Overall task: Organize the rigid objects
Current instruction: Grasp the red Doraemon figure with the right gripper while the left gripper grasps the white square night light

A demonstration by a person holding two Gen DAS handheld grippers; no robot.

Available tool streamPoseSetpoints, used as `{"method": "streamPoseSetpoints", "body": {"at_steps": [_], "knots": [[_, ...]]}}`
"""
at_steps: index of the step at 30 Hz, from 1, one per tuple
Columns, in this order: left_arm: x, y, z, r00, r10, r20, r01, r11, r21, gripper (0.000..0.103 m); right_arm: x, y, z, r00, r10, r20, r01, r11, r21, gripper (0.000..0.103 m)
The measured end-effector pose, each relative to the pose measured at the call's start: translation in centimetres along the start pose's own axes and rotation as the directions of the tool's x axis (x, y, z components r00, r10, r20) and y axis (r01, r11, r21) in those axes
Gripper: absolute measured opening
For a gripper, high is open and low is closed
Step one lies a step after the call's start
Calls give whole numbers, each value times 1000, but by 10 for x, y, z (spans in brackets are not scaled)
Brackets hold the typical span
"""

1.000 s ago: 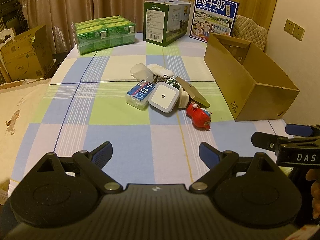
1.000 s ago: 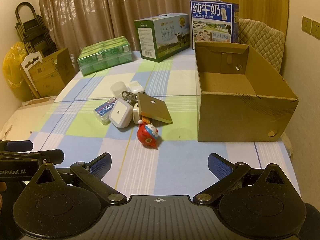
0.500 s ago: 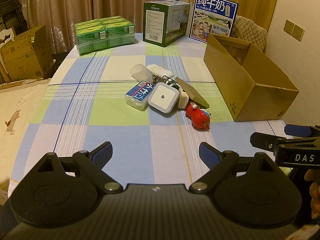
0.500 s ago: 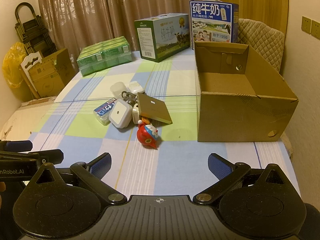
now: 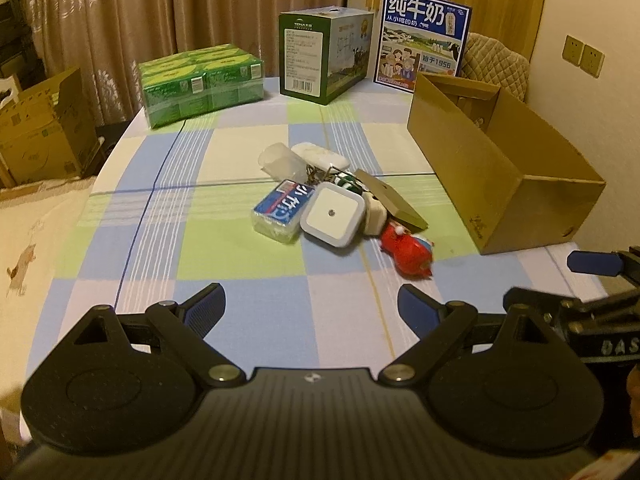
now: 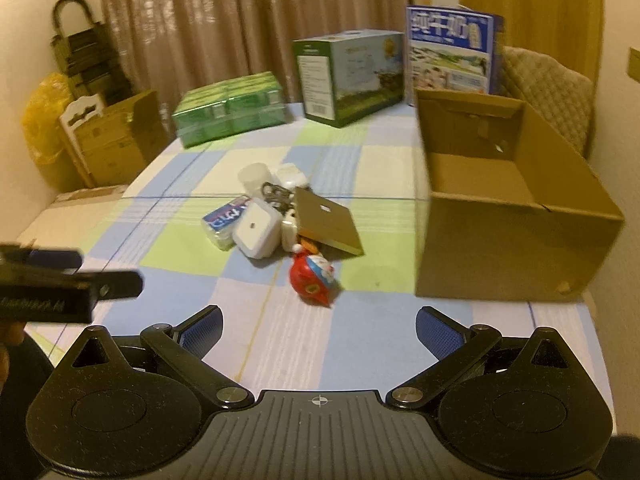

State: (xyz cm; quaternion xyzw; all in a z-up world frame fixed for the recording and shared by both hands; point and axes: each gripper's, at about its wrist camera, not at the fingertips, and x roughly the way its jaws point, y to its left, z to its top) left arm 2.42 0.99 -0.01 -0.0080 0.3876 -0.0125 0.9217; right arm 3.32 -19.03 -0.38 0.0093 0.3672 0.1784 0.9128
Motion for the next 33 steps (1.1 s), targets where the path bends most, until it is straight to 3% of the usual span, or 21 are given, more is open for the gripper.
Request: {"method": "streamPoseSetpoints", "body": {"at_steps": [10, 12, 18, 28, 33], "knots": [[60, 25, 14, 1000, -16, 10, 15, 999, 40, 91, 56, 2, 9, 1000, 23, -3, -23, 995, -93, 100], [73, 29, 16, 1000, -18, 1, 18, 999, 49, 91, 68, 0, 8, 1000, 25, -11, -25, 995, -100, 87], [107, 30, 22, 996, -81, -22, 83, 991, 109, 91, 107, -2, 7, 999, 30, -29, -34, 987, -155, 76], [137, 26, 20, 997, -82, -3, 81, 977, 195, 91, 159, 3, 12, 998, 43, -48, -53, 969, -243, 60], [143, 27, 16, 996, -93, -4, 92, 978, 187, 91, 170, 5, 9, 998, 27, -61, -43, 959, -281, 44]]}}
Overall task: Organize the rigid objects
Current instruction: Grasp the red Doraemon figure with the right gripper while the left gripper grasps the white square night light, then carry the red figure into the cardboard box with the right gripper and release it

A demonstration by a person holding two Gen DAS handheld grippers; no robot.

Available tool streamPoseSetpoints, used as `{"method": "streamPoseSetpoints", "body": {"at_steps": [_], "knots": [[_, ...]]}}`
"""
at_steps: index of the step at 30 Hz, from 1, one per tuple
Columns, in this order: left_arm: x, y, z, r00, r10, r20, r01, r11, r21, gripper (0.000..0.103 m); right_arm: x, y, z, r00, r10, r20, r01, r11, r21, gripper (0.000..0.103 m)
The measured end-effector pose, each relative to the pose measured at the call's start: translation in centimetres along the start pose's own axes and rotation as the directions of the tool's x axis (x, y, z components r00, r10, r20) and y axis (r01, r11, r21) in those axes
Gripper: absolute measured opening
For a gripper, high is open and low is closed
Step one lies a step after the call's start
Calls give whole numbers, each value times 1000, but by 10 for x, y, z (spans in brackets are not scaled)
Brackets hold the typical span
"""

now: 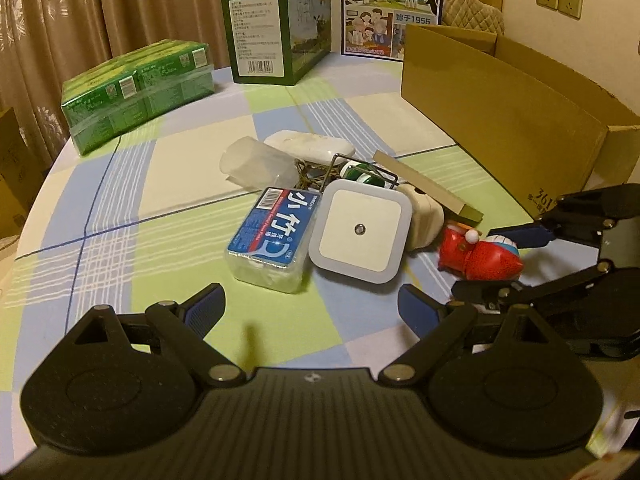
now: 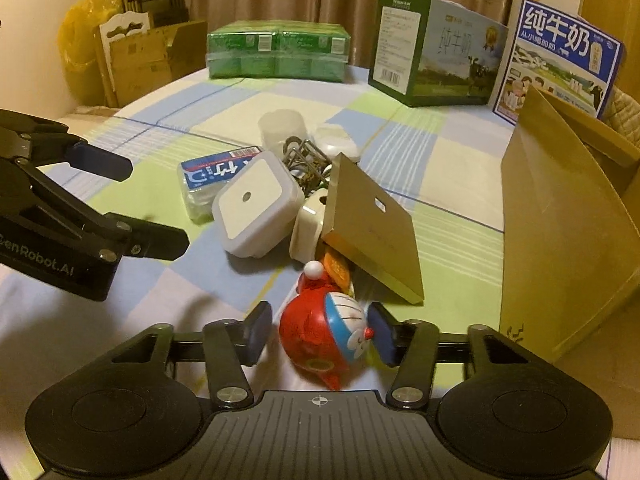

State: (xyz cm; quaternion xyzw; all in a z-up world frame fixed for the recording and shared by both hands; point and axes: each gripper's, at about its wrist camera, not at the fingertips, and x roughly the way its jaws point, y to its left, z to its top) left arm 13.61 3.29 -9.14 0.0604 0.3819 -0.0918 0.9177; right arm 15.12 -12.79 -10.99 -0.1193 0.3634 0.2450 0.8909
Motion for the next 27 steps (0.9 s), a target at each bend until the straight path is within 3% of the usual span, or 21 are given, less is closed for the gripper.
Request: {"method": "streamPoseSetpoints", "body": {"at_steps": [18, 23, 27], "knots": [[31, -30, 25, 994, -80, 71, 66, 982, 176, 86, -25, -25, -14, 996, -91, 14, 88, 983, 160, 43], [51, -31, 30, 995, -89, 36, 79, 973, 215, 75, -27, -27, -17, 996, -93, 10, 89, 979, 181, 43], [51, -35, 29, 997, -71, 29, 62, 971, 231, 61, -30, -28, -19, 995, -96, 5, 94, 977, 192, 43]]}}
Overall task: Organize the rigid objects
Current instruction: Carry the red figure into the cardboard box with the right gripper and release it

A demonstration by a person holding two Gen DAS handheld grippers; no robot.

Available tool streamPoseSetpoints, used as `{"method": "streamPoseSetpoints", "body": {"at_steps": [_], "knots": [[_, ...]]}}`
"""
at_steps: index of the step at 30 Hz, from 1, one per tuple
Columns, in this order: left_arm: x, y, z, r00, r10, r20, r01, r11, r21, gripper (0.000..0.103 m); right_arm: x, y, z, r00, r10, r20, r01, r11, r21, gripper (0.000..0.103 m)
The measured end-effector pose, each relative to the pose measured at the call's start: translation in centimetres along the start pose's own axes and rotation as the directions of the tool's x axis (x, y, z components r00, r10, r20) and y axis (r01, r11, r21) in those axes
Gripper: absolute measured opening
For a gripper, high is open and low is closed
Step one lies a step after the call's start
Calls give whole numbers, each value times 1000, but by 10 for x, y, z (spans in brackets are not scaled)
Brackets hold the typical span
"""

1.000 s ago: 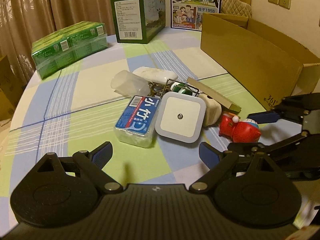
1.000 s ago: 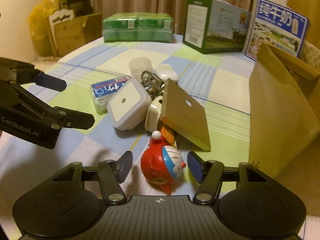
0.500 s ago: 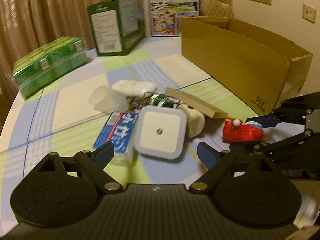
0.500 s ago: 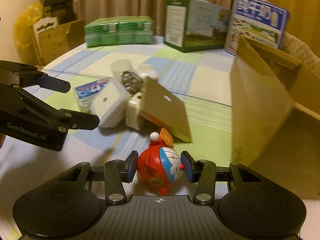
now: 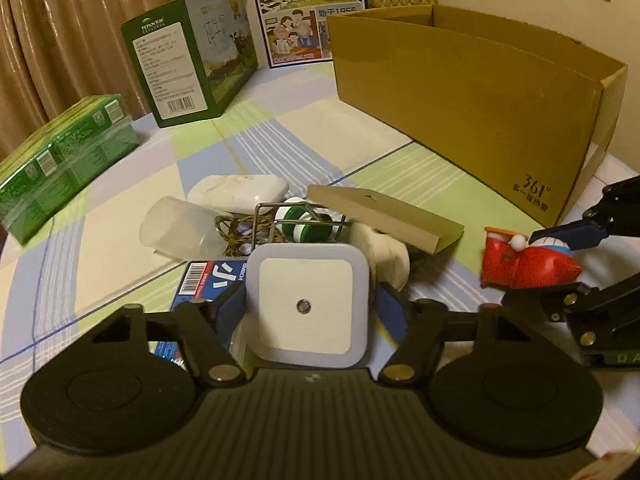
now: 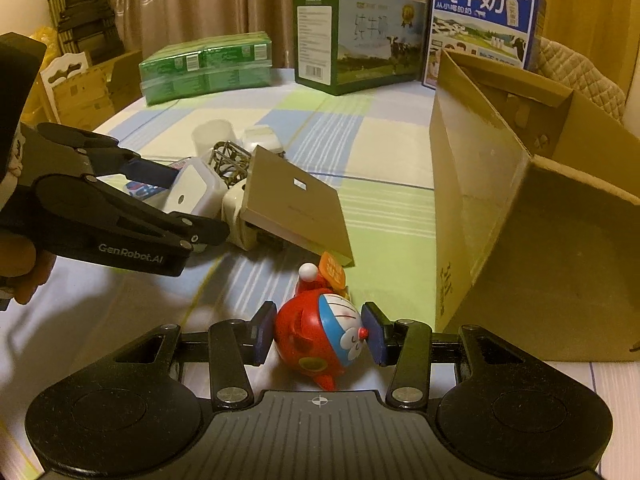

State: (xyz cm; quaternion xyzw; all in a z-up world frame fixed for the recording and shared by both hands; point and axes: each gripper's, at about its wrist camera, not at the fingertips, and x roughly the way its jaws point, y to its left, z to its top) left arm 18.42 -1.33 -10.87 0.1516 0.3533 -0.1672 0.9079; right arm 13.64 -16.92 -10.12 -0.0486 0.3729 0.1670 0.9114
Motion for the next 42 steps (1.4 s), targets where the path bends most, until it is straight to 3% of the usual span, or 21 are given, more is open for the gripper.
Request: {"method": "streamPoseSetpoints", "body": {"at_steps": [7, 13, 32, 42], "knots": [[-29, -10, -14, 998, -10, -63, 2, 991, -134, 61, -11, 1, -7, 1000, -7, -12, 7, 1000, 25, 43], [-34, -17, -25, 999, -11, -42, 5, 990, -142, 66, -14, 3, -15, 1000, -7, -7, 7, 1000, 20, 43], [-34, -18, -27, 999, -26, -43, 18, 984, -176, 61, -15, 3, -19, 1000, -14, -9, 14, 999, 39, 43], [-75, -22, -17, 999, -18, -31, 10, 969, -248, 61, -57, 7, -12, 999, -10, 35, 9, 1000, 25, 43]]}}
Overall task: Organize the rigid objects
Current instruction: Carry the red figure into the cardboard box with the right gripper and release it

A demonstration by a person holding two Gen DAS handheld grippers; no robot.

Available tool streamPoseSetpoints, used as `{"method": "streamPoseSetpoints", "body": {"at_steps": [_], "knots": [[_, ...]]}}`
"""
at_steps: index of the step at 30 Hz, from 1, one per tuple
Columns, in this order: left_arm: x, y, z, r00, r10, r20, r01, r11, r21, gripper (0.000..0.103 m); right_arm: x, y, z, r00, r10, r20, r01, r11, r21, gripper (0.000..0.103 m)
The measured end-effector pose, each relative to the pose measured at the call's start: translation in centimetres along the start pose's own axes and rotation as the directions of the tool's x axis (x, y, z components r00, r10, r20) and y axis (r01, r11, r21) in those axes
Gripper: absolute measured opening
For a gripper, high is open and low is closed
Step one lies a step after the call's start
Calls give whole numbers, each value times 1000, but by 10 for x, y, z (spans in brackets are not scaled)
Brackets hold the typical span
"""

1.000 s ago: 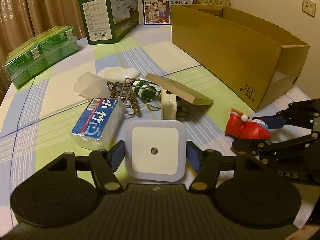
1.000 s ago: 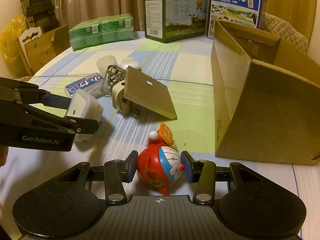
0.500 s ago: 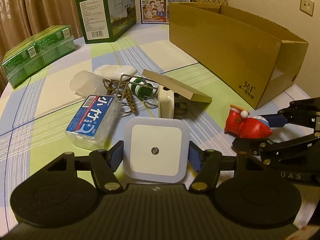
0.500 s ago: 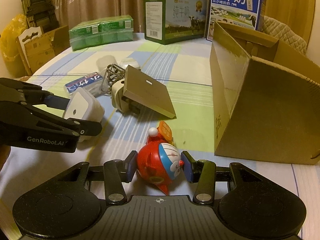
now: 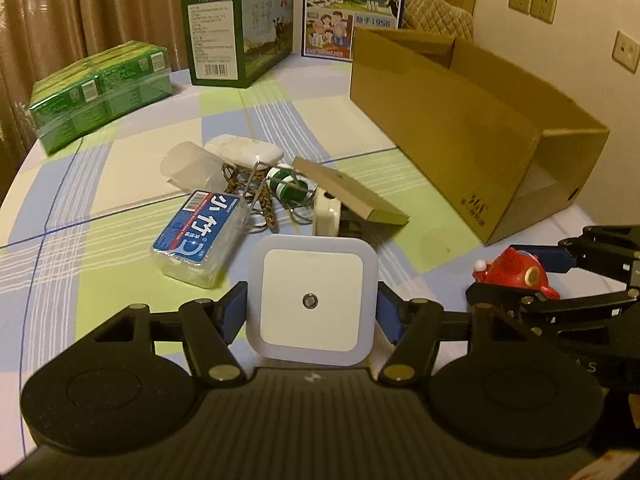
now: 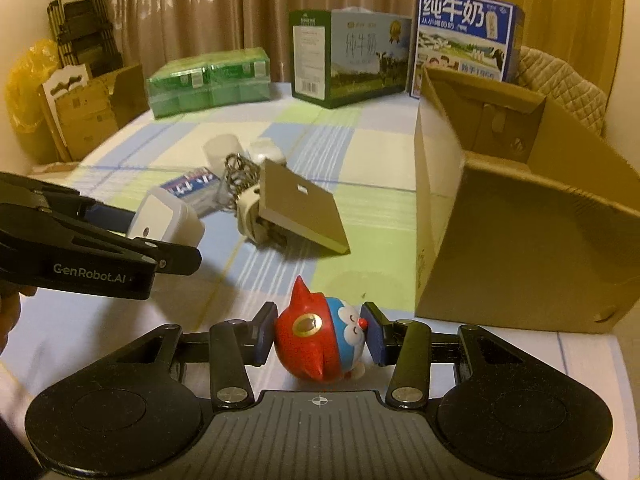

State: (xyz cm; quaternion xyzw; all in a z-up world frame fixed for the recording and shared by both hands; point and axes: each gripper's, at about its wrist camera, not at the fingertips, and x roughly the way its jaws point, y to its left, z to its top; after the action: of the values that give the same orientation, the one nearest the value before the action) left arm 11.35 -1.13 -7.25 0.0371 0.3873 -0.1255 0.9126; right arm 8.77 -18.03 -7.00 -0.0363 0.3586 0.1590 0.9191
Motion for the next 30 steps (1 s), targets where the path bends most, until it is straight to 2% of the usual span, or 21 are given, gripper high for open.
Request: {"method": "streamPoseSetpoints", "body": {"at_steps": [6, 10, 14, 18, 20, 24, 30], "knots": [[-34, -19, 17, 999, -9, 31, 9, 1000, -4, 61, -43, -5, 10, 998, -2, 64, 1, 1000, 7, 43], [-49, -39, 42, 998, -30, 64, 29, 999, 21, 61, -78, -20, 26, 990, -22, 138, 20, 1000, 21, 43], [-58, -66, 77, 991, -68, 115, 62, 996, 57, 61, -110, -52, 50, 974, -60, 220, 49, 997, 54, 43], [-53, -98, 112, 982, -114, 149, 100, 990, 99, 61, -123, -97, 82, 954, -121, 276, 97, 990, 99, 43], [-46, -113, 128, 979, -130, 159, 112, 986, 121, 61, -121, -120, 93, 949, -142, 280, 113, 987, 117, 43], [-22, -141, 150, 972, -172, 159, 150, 978, 141, 61, -99, -162, 106, 958, -159, 239, 122, 979, 160, 43], [18, -165, 158, 973, -201, 115, 181, 969, 168, 62, -73, -204, 92, 970, -170, 172, 126, 962, 243, 43]]}}
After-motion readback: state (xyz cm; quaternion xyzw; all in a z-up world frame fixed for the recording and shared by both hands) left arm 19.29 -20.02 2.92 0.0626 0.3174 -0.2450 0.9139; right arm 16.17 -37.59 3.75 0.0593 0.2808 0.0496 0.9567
